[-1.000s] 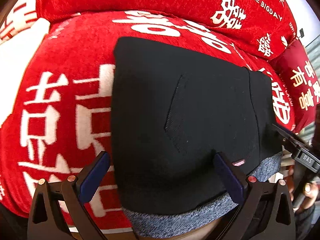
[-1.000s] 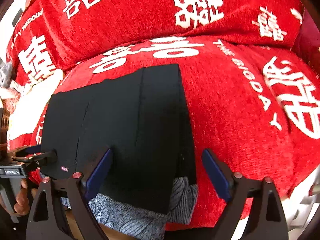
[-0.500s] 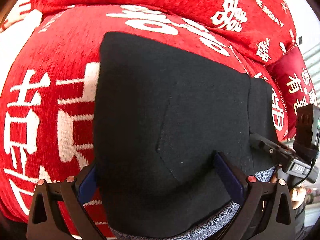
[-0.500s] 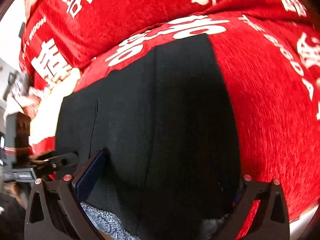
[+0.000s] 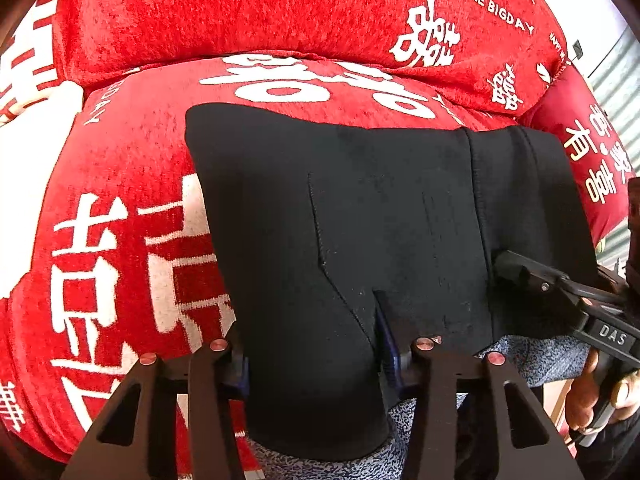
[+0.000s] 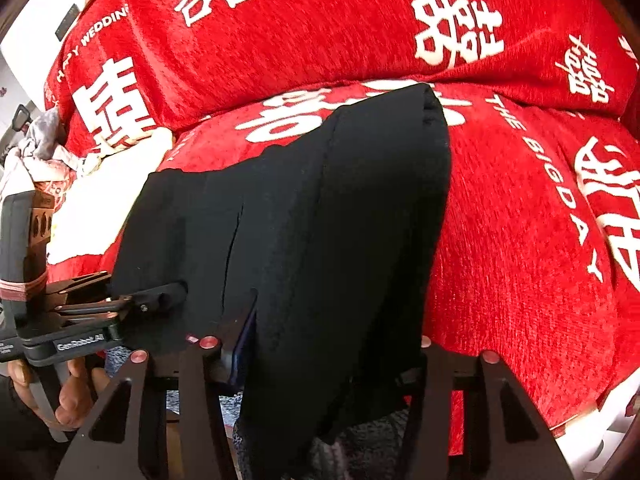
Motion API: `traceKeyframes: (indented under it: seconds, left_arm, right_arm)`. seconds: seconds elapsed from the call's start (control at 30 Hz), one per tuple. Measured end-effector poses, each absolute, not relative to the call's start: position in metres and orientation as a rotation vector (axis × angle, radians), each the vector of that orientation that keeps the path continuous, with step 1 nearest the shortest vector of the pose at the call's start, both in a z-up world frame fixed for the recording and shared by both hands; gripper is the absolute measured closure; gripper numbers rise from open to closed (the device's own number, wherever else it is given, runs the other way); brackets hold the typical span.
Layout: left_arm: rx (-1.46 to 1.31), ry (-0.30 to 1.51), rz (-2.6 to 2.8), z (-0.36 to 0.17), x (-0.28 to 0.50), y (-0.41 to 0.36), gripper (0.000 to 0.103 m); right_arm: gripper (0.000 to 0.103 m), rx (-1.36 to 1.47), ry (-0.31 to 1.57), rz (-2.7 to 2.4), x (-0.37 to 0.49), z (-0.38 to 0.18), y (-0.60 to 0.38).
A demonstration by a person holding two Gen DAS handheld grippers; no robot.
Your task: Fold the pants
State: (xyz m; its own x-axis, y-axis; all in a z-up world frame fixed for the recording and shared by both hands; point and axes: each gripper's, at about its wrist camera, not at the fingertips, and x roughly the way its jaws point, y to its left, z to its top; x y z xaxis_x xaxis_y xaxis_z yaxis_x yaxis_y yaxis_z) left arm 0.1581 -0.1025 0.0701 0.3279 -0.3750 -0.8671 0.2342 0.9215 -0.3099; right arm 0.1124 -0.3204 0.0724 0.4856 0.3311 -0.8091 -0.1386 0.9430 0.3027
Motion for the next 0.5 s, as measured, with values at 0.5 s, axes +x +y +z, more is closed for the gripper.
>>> traceKeyframes:
  seconds: [0.5]
  left_arm:
    - [-0.164, 1.128, -0.274, 0.113, 0.162, -0.013, 0.054]
  right_arm:
    - [0.049, 0.196, 0.978, 0.404, 0.130, 0.113, -0.241]
